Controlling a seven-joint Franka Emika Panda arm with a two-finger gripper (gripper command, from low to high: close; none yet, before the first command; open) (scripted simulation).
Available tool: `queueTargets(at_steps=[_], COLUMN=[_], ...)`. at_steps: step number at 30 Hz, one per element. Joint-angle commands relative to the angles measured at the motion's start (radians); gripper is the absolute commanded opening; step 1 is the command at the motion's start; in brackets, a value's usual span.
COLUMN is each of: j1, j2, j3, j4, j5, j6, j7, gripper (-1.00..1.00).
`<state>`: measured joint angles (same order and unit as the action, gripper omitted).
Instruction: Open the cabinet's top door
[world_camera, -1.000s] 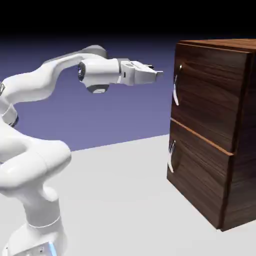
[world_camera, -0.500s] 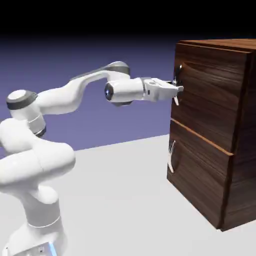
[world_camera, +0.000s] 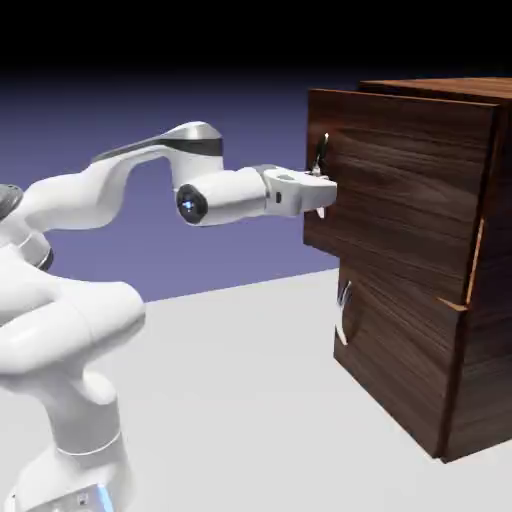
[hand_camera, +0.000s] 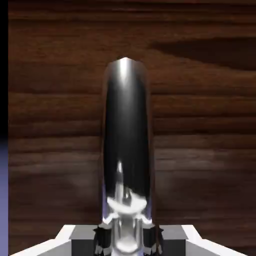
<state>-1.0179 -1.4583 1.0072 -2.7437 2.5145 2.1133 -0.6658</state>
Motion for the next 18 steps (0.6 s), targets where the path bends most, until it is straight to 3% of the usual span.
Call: queueTargets(at_steps=[1,10,18], j1=[0.009,-0.007,-0.143], j2=[0.003,0.060,0.222], j3=[-0.026,-0.288,-0.516], j4=[-0.027,-0.185,-0.193], j5=[-0.017,-0.236,-0.514], j6=[-0.042,-0.434,-0.782], j7=[-0.013,-0.131,-0.277], gripper=[-1.00,-1.00,-1.00])
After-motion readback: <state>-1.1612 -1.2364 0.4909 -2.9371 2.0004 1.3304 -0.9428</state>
